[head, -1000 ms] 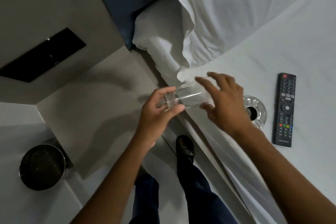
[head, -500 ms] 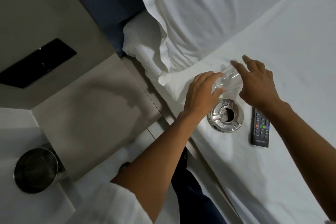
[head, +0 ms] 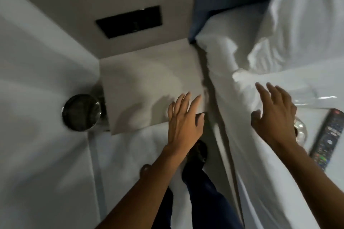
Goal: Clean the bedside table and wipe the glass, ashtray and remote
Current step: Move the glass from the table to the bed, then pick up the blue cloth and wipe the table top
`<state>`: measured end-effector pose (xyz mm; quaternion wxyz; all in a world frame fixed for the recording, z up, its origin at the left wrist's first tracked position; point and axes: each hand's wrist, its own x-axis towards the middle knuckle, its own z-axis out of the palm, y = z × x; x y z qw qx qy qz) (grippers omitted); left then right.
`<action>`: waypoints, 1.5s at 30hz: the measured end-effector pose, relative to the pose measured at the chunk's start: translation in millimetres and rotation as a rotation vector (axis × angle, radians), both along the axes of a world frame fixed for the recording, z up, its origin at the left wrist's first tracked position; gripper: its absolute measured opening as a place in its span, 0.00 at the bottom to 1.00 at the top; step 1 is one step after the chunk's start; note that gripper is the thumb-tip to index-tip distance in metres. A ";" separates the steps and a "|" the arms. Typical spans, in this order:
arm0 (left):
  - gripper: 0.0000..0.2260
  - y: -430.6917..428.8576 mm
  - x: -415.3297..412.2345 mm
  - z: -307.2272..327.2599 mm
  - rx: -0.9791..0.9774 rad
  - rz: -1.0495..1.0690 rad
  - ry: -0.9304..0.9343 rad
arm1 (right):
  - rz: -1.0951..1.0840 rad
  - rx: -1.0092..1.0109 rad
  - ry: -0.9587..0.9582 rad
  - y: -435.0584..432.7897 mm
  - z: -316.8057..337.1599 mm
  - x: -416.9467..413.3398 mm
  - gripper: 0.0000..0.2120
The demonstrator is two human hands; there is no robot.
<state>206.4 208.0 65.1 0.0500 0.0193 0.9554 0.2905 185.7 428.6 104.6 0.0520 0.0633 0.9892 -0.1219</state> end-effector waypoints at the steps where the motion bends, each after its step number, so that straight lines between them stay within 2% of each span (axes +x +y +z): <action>1: 0.22 -20.6 12.5 0.2 -0.056 0.027 0.024 | 0.074 -0.026 -0.031 -25.9 2.0 3.8 0.37; 4: 0.21 -96.6 60.3 3.9 -0.176 0.156 0.106 | 0.313 -0.053 -0.172 -120.9 0.2 20.4 0.35; 8: 0.23 -199.5 138.0 34.7 -0.261 0.364 0.077 | 0.657 -0.099 -0.213 -252.8 0.6 66.4 0.34; 11: 0.21 -251.2 197.2 60.3 -0.265 0.531 0.068 | 0.806 -0.131 -0.205 -324.1 10.3 104.0 0.29; 12: 0.21 -268.7 218.9 71.4 -0.289 0.596 0.076 | 0.848 -0.177 -0.196 -348.8 15.3 117.3 0.26; 14: 0.20 -296.2 254.9 90.0 -0.320 0.719 0.085 | 0.908 -0.245 -0.294 -390.2 30.7 140.8 0.23; 18: 0.20 -341.3 324.8 112.7 -0.439 0.940 0.056 | 0.954 -0.578 -0.480 -470.7 47.5 194.2 0.18; 21: 0.27 -362.6 358.8 114.6 -0.483 1.073 0.018 | 0.946 -0.725 -0.543 -519.2 48.8 227.7 0.19; 24: 0.32 -382.7 378.9 114.1 -0.488 1.137 -0.029 | 0.846 -0.743 -0.718 -560.8 47.6 247.1 0.30; 27: 0.34 -392.0 384.8 106.1 -0.468 1.104 -0.141 | 0.676 -0.759 -0.940 -594.4 45.6 254.3 0.39; 28: 0.35 -391.4 385.1 103.3 -0.436 1.093 -0.167 | 0.627 -0.778 -0.969 -602.1 45.0 256.6 0.37; 31: 0.33 -393.3 386.7 98.7 -0.413 1.069 -0.178 | 0.507 -0.853 -0.916 -616.4 40.9 263.5 0.24; 35: 0.20 -397.9 380.7 101.8 -0.466 1.093 -0.113 | 0.349 -0.979 -0.964 -610.2 33.5 261.8 0.06; 39: 0.21 -399.4 349.6 102.6 -0.414 1.105 0.006 | 0.276 -1.109 -1.024 -580.0 23.9 241.3 0.05; 42: 0.26 -392.9 318.0 98.5 -0.249 1.080 0.030 | 0.243 -1.177 -1.050 -545.1 14.5 213.1 0.05; 45: 0.30 -374.6 286.2 86.1 0.152 1.119 -0.040 | 0.185 -1.209 -1.075 -496.8 6.2 178.2 0.02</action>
